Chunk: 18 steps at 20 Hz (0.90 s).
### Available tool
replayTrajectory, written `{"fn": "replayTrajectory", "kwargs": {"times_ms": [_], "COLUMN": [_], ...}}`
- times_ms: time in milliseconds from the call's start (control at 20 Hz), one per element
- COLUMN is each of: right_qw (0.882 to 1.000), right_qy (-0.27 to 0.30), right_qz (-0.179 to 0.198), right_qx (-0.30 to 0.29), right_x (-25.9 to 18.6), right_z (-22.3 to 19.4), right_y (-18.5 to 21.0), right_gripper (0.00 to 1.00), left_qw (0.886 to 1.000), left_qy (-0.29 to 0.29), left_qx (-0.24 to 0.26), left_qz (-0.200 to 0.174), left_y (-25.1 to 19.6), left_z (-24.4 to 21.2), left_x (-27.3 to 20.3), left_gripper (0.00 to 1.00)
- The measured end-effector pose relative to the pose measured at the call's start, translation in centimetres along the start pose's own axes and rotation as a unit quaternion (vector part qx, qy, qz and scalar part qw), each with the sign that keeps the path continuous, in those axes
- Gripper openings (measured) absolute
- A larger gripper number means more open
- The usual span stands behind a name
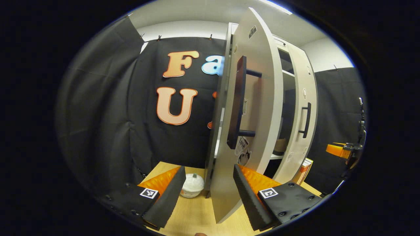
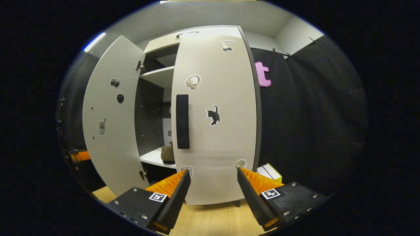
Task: Grab one shoe with the right hand and put it into the shoe cabinet, grab the other shoe with the left hand and put it into the shoe cabinet; then close the right door with the right hand and the left door with the left hand.
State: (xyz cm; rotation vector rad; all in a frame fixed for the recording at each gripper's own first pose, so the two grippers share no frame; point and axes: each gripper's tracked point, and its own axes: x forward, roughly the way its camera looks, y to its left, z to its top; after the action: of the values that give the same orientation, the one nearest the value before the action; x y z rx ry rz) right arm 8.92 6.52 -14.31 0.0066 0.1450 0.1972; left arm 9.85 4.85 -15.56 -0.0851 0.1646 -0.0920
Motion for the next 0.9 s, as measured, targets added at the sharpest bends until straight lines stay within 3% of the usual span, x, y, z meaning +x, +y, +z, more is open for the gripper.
{"fn": "replayTrajectory", "kwargs": {"times_ms": [350, 850, 900], "right_qw": [1.0, 1.0, 0.999], "right_qy": [-0.007, -0.013, -0.013], "right_qz": [-0.004, -0.028, -0.032], "right_qx": [-0.003, -0.003, -0.003], "right_x": [-1.3, -2.2, -2.2], "right_z": [0.2, -0.2, -0.2], "right_y": [-1.1, -3.6, -3.9], "right_gripper": [0.88, 0.88, 0.88], "left_qw": [0.999, 0.997, 0.997], "left_qy": [0.004, 0.001, 0.001], "left_qx": [0.02, 0.027, 0.029], "left_qz": [-0.05, -0.069, -0.068], "left_y": [-5.6, -9.5, -9.7], "left_z": [-0.2, -0.2, -0.2], "left_x": [1.7, 5.6, 6.2], "left_gripper": [0.99, 0.93, 0.96]}}
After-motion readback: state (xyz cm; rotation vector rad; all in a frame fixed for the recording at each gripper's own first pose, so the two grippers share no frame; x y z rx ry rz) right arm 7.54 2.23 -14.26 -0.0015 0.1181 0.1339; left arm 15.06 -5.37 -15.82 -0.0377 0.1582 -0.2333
